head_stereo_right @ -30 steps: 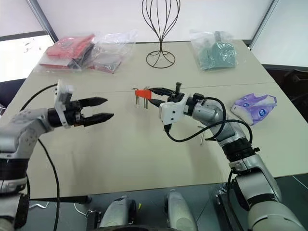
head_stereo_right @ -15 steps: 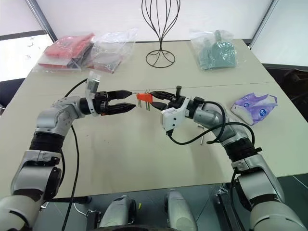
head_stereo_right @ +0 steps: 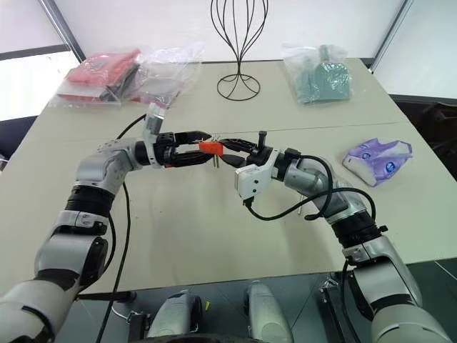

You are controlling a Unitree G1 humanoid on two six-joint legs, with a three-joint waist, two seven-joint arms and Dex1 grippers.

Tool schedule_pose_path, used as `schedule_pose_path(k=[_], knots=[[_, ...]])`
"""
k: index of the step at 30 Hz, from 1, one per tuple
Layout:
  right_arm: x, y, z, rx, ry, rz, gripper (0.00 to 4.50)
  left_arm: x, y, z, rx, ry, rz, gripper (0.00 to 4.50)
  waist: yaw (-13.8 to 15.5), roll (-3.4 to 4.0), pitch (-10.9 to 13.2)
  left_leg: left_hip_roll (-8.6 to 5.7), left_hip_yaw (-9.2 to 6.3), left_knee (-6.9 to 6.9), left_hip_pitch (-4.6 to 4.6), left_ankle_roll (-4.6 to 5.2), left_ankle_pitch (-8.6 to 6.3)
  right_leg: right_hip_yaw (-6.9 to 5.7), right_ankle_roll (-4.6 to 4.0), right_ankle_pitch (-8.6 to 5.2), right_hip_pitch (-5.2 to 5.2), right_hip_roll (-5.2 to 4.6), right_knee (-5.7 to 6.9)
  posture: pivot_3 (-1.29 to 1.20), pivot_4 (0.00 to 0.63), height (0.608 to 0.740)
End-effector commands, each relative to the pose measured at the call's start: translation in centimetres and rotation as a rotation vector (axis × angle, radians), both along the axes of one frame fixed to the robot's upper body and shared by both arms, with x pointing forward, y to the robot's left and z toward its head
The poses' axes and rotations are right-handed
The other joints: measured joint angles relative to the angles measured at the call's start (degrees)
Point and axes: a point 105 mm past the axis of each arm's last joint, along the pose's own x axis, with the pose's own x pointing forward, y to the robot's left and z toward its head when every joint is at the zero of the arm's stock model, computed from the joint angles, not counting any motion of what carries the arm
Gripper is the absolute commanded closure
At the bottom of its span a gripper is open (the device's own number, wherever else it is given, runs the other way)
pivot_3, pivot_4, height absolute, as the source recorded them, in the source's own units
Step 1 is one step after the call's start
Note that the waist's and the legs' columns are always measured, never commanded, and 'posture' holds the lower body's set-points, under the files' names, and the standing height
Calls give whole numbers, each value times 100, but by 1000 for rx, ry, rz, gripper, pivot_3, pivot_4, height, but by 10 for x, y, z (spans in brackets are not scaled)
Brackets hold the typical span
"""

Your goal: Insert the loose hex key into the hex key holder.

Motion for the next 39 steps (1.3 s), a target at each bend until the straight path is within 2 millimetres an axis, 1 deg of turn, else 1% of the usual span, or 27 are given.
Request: schedule_pose_path(k=[1,2,3,4,7,8,10,11,17,18,31,32,33,35,36,37,39], knots=[[-7,5,13,27,-47,29,3496,1,-1,14,-20,-54,-10,0,-3,0,0,0,0,0,0,0,0,0,0,0,0,0,0,0,150,740],[-8,5,12,28,-45,29,3496,0,-3,13,-8,-59,-25,0,-8,0,0,0,0,0,1,0,0,0,0,0,0,0,0,0,150,740],[-8,6,12,30,-45,29,3496,-1,-4,12,1,-61,-35,552,-8,0,0,0,-1,0,1,0,0,0,0,0,0,0,0,0,150,740],[-8,6,13,33,-47,29,3496,-3,-5,10,13,-61,-47,830,-7,0,0,0,-1,0,1,0,0,0,0,0,0,1,1,0,150,740],[-8,7,14,37,-52,28,3496,-4,-5,6,26,-56,-55,2337,-4,0,0,0,-2,0,2,0,0,0,0,0,0,1,3,0,150,740],[-8,7,14,38,-54,28,3496,-4,-5,6,27,-54,-57,2967,-3,0,0,0,-1,1,1,0,0,0,0,0,0,1,2,0,150,740],[-8,7,14,39,-56,28,3496,-4,-5,5,33,-52,-62,3955,-1,0,0,-1,-1,2,1,0,0,0,0,0,0,0,2,0,150,740],[-9,8,14,38,-57,29,3496,-5,-5,4,36,-49,-66,4306,-1,0,0,-1,-1,2,1,0,0,0,0,0,1,0,2,0,150,740],[-9,8,14,36,-62,31,3496,-4,-7,3,36,-54,-62,4306,-4,0,0,-1,-2,2,1,0,0,0,0,0,0,1,3,0,150,740],[-9,8,15,36,-62,31,3496,-3,-7,3,36,-56,-62,4409,-3,0,0,-1,-2,2,2,0,0,0,0,0,1,1,4,0,150,740],[-8,4,11,38,-38,13,3496,1,-7,-1,46,-70,-27,4409,-2,0,0,-1,-2,3,1,0,0,0,1,0,1,0,4,0,150,740],[-7,4,10,42,-16,8,2466,1,-6,-1,45,-71,-25,4500,-2,0,0,-1,-2,3,1,0,0,0,1,0,1,0,4,0,150,740],[-6,2,8,36,-1,-6,2154,1,-6,-1,45,-72,-23,4500,-4,0,0,-1,-2,4,1,0,0,0,1,0,1,0,4,0,150,740],[-5,0,5,20,9,-17,1132,2,-5,-1,46,-72,-20,4500,-2,0,0,-1,-3,3,2,0,0,0,1,0,1,1,5,0,150,740],[-5,-1,5,17,8,-21,505,2,-4,-1,46,-73,-19,4500,0,0,0,-1,-4,3,2,0,0,0,1,0,1,1,5,0,150,740],[-4,-3,5,14,4,-27,57,2,-4,-1,48,-73,-17,4500,0,0,0,-1,-4,4,2,0,0,0,1,0,1,1,5,0,150,740],[-3,-9,5,4,3,-55,16,1,-2,-2,52,-73,-15,4500,1,0,0,-1,-3,4,1,0,0,0,1,1,1,0,5,0,150,740]])
